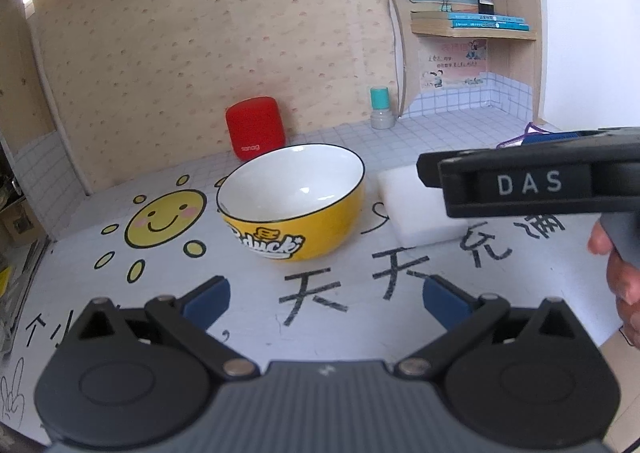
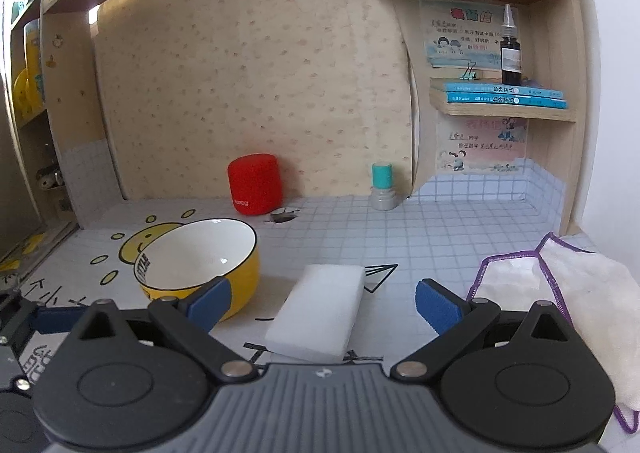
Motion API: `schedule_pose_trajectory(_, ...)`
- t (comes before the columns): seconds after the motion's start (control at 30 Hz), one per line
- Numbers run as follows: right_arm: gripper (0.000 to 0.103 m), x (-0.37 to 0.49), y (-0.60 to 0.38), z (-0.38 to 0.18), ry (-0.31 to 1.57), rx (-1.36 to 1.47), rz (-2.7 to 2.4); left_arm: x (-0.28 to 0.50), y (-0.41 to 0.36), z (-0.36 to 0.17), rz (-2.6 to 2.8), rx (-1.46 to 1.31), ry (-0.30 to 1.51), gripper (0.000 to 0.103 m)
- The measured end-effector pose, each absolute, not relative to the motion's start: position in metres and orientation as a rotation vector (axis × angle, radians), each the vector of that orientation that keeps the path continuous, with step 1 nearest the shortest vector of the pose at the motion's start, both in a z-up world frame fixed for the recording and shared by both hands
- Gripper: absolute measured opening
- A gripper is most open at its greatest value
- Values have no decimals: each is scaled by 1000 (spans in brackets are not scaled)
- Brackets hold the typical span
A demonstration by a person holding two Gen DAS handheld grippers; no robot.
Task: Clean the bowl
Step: 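Move both tools toward the yellow bowl and white sponge, then close the right gripper on the white sponge block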
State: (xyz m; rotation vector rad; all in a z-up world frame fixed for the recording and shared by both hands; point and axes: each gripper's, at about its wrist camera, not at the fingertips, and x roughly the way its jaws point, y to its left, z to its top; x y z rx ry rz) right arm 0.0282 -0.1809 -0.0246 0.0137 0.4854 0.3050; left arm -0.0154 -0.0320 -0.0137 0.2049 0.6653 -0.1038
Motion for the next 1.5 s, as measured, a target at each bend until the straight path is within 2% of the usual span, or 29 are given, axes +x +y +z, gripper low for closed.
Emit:
schedule_pose_trajectory(0.87, 100, 28, -176, -27, 499, 10, 268, -13, -24, -15, -85, 177, 699, 103)
schedule_pose_trajectory(1.5, 99, 23, -169, -25, 492, -28, 292, -20, -29, -12, -88, 180, 648, 103)
